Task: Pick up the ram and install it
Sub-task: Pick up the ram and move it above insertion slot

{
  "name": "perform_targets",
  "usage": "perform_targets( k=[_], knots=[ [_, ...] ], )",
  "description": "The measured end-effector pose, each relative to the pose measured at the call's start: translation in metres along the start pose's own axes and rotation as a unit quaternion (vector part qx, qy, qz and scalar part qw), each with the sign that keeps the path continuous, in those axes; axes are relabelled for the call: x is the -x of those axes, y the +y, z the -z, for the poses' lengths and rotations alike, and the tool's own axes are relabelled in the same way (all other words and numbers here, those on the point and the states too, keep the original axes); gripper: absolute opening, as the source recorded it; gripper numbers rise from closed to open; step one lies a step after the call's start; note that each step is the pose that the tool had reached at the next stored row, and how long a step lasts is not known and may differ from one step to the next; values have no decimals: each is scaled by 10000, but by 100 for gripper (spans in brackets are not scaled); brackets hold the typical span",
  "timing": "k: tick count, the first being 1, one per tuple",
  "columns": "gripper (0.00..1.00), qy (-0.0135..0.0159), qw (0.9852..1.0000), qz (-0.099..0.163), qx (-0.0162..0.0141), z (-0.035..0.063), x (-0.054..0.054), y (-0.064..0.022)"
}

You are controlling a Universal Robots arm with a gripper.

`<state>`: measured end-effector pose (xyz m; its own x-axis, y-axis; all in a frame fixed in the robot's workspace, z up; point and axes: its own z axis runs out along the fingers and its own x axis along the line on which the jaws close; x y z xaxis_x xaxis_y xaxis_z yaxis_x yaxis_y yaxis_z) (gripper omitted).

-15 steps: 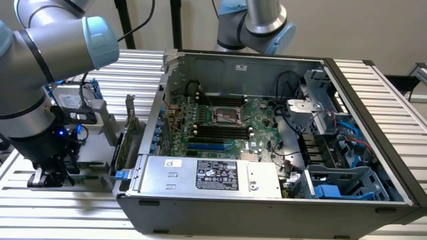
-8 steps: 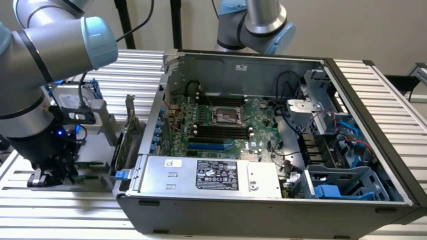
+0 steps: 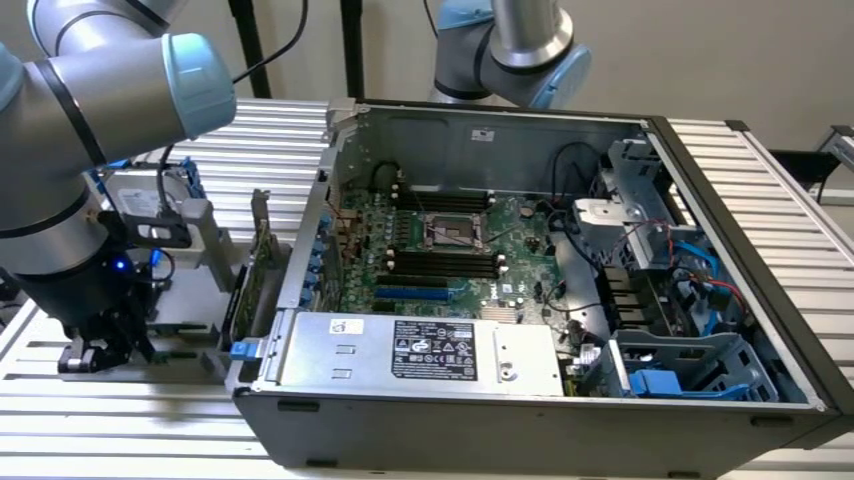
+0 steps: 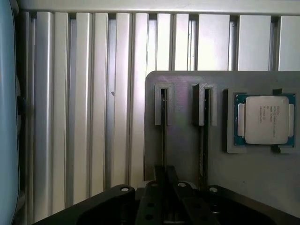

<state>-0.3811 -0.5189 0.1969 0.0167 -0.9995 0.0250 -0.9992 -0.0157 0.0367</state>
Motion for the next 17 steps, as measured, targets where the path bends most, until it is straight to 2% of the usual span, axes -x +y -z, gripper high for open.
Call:
perform_targets(
  k=[10, 17],
  knots=[
    [13, 0, 10000, 0, 0, 0, 1, 0],
    [13, -32, 10000, 1, -1, 32, 0, 2]
  ],
)
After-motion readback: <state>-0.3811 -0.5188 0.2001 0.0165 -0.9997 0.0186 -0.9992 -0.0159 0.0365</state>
